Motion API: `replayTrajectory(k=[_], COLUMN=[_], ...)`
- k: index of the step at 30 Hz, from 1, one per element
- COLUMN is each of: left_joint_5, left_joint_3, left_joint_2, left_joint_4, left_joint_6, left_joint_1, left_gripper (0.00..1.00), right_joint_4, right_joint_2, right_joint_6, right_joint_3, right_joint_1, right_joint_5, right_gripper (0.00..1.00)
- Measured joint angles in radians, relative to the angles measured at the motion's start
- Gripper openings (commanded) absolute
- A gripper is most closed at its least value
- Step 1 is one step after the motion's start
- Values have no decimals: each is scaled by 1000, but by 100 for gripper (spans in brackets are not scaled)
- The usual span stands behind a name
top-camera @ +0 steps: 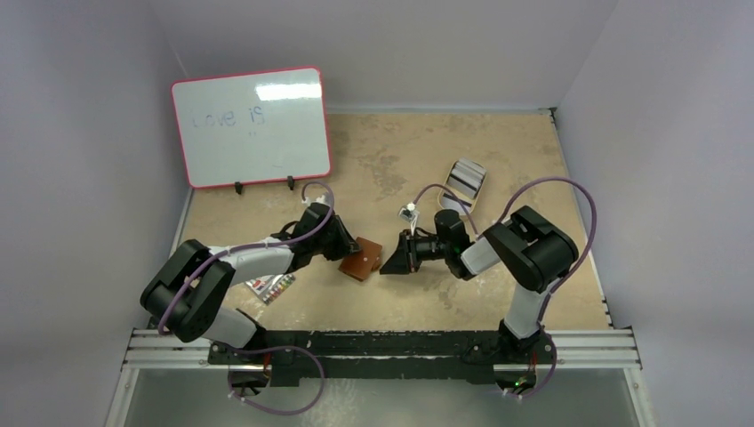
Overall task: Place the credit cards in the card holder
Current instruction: Close the card holder at the center of the board.
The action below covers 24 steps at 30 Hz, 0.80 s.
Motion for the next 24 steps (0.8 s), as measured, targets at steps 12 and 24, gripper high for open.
replayTrajectory(k=[12,24], left_joint_5=[0,0], left_joint_3=[2,2], left_joint_2=[1,1], left_joint_4=[-2,0], left_joint_6=[0,0], left_joint_1=[0,0], left_gripper=[16,17], right_joint_4=[-124,8], right_joint_2=[-124,31], right_joint_6=[43,110], right_joint_3=[-3,7], right_joint_1=[1,1], right_joint_5=[225,204], right_gripper=[27,26])
